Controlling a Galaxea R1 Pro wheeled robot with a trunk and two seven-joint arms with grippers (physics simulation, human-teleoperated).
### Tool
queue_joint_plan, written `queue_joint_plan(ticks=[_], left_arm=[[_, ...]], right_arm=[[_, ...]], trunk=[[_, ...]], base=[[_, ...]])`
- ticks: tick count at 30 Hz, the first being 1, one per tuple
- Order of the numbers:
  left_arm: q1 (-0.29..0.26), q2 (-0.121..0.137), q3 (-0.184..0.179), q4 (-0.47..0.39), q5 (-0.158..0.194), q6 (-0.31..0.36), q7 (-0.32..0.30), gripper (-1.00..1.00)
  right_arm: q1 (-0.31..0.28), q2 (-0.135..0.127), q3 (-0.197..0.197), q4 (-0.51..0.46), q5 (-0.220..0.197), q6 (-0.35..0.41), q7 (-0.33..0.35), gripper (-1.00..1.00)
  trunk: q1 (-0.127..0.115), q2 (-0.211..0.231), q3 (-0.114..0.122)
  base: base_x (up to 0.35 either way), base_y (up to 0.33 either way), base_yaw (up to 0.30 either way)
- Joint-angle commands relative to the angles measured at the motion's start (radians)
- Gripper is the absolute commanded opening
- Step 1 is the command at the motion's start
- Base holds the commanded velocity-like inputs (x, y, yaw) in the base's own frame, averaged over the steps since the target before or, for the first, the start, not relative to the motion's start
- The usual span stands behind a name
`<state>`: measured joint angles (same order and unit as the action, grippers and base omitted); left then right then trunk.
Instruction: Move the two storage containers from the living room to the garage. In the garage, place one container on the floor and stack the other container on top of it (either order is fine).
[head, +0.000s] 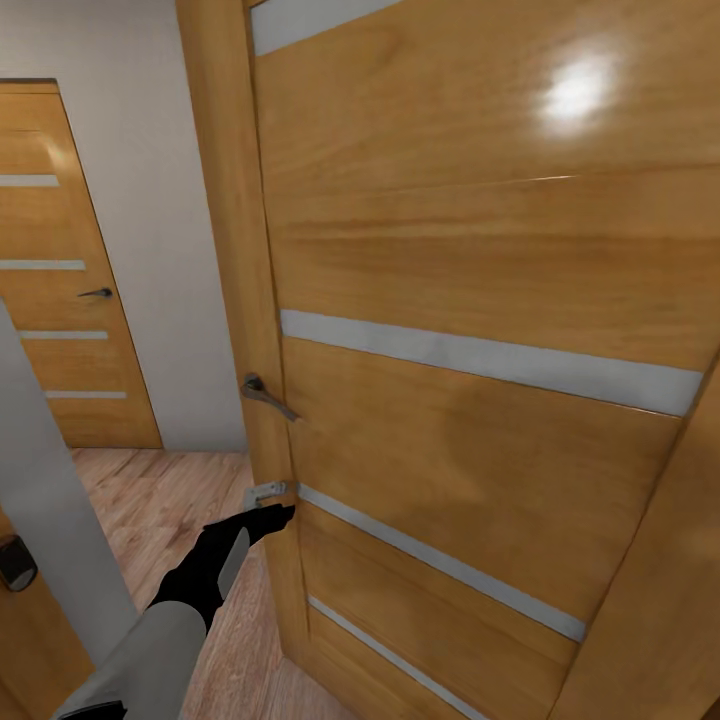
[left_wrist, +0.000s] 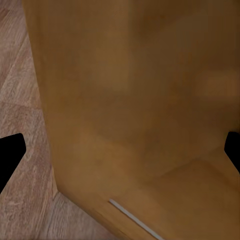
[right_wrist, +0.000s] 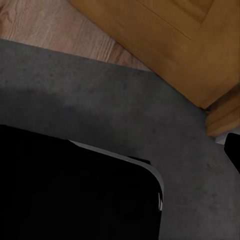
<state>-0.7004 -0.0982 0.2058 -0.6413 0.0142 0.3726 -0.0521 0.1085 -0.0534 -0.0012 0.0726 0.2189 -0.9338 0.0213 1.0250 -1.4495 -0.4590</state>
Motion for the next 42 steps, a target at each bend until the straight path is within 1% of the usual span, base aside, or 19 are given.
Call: queue_joint_plan(ticks=[1, 6, 22, 42], left_arm=[[-0.001, -0.002, 0.007, -0.002, 0.003, 0.006, -0.006, 1.00], [-0.001, -0.002, 0.007, -0.002, 0.003, 0.006, -0.006, 1.00], [-0.001, -0.003, 0.007, -0.002, 0.003, 0.006, -0.006, 1.00], [-0.001, -0.003, 0.007, -0.002, 0.003, 0.006, -0.006, 1.00]], right_arm=[[0.000, 0.000, 0.000, 0.001, 0.000, -0.004, 0.003, 1.00], [0.000, 0.000, 0.000, 0.001, 0.000, -0.003, 0.003, 1.00], [0.000, 0.000, 0.000, 0.001, 0.000, -0.003, 0.003, 1.00], [-0.001, 0.000, 0.000, 0.001, 0.000, -0.004, 0.003, 1.00]], trunk=[[0.000, 0.000, -0.001], [0.000, 0.000, -0.001], [0.000, 0.000, -0.001], [0.000, 0.000, -0.001]], base=[[0.001, 0.000, 0.000], [0.068, 0.000, 0.000], [0.286, 0.000, 0.000], [0.012, 0.000, 0.000]])
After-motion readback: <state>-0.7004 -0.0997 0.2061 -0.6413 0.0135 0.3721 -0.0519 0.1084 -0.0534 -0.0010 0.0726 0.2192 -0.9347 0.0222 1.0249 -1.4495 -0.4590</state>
